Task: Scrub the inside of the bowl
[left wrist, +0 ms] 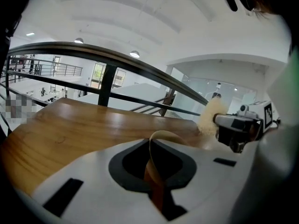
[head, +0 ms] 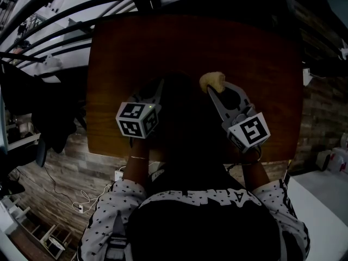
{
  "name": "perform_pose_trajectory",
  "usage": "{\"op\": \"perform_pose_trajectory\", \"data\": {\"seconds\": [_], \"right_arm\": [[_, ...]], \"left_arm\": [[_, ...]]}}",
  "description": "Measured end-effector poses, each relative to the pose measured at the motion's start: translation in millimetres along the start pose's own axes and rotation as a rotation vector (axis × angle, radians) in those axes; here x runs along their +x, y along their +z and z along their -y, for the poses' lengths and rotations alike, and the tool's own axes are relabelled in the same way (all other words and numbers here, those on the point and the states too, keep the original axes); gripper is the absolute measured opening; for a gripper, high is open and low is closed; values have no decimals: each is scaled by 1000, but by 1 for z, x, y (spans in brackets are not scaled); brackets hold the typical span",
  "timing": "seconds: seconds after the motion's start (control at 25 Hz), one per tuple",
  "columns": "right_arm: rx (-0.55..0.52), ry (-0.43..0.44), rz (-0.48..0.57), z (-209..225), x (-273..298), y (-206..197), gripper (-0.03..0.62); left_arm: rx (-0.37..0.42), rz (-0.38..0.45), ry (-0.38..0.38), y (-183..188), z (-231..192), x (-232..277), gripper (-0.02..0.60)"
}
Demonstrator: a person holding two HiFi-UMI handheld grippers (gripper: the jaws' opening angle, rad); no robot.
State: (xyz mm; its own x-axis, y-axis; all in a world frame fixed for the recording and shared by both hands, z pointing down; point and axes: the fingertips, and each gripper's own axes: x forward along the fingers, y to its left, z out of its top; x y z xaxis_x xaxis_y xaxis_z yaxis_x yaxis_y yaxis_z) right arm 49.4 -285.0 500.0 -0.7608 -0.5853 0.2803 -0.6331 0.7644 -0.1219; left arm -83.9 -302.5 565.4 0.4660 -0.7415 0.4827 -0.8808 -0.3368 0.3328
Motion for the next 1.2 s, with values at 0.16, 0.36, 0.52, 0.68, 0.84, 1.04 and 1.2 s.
{"op": "perform_pose_trajectory", "data": {"seconds": [0.16,0.36,0.52,0.68,0.84,1.04,1.2], "right_arm": [[-2,9,13,-1,3,3,61],[12,8,15,2,0,2,61],[36,0,11,2,-3,-1,61],[37,-2,11,2,-4,-1,61],[42,-4,12,2,-5,-1,61],[48,-5,8,1,-6,-3,61],[54,-11,4,-1,-6,-3,61]], "left_arm": [[-9,-15,2,-6,-5,1,25],[-6,-36,21,-11,-6,6,25],[-13,-42,32,-14,-7,7,25],[-10,-51,49,-18,-9,8,25],[6,-56,67,-18,-11,8,25],[24,-59,76,-19,-11,8,67],[11,-59,76,-21,-14,5,98]]}}
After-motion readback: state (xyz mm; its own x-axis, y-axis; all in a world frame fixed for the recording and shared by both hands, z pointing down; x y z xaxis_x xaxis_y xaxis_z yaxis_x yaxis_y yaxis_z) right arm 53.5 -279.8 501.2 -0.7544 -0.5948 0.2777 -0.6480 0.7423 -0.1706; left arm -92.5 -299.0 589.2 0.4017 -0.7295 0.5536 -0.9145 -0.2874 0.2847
